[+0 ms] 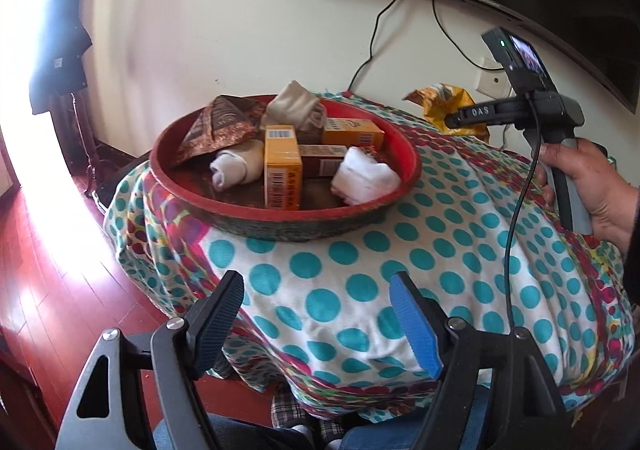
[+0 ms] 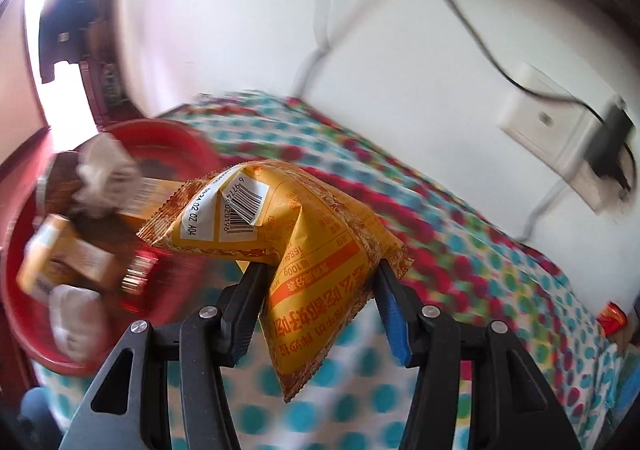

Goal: Organize objects
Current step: 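Carry the yellow snack bag with the right gripper into the red tray and release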

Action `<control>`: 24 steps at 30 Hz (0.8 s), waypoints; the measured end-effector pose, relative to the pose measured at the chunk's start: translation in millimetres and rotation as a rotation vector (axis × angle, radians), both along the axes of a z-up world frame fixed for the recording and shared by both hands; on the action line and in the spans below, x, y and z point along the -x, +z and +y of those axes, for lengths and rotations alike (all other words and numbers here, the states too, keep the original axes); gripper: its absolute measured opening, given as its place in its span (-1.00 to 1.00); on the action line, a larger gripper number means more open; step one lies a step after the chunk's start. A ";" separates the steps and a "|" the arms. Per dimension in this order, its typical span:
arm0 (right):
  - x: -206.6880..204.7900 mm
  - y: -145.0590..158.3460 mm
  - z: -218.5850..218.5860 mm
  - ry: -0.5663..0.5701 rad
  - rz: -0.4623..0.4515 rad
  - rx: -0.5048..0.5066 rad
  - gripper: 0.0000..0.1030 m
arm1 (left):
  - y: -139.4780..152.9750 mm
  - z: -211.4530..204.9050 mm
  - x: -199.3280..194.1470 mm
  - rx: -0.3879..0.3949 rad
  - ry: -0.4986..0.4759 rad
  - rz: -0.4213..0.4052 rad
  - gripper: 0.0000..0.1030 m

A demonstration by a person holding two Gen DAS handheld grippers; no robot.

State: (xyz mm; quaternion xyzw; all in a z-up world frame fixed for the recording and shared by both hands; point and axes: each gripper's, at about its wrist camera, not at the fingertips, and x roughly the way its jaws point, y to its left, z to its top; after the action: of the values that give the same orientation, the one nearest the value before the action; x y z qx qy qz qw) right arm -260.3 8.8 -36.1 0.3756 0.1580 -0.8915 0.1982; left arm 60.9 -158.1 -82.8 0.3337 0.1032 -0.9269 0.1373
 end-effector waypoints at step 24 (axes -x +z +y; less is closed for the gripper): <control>-68.8 -24.0 -142.9 0.249 -0.031 -0.028 -0.02 | -0.8 -13.7 -0.1 -0.017 0.038 -0.014 0.50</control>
State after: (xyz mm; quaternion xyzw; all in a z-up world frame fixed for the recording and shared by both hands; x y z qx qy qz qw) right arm -191.5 -134.1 -60.0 0.3694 0.2130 -0.8517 0.3047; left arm 61.0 -171.7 -83.6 0.3391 0.1165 -0.9209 0.1526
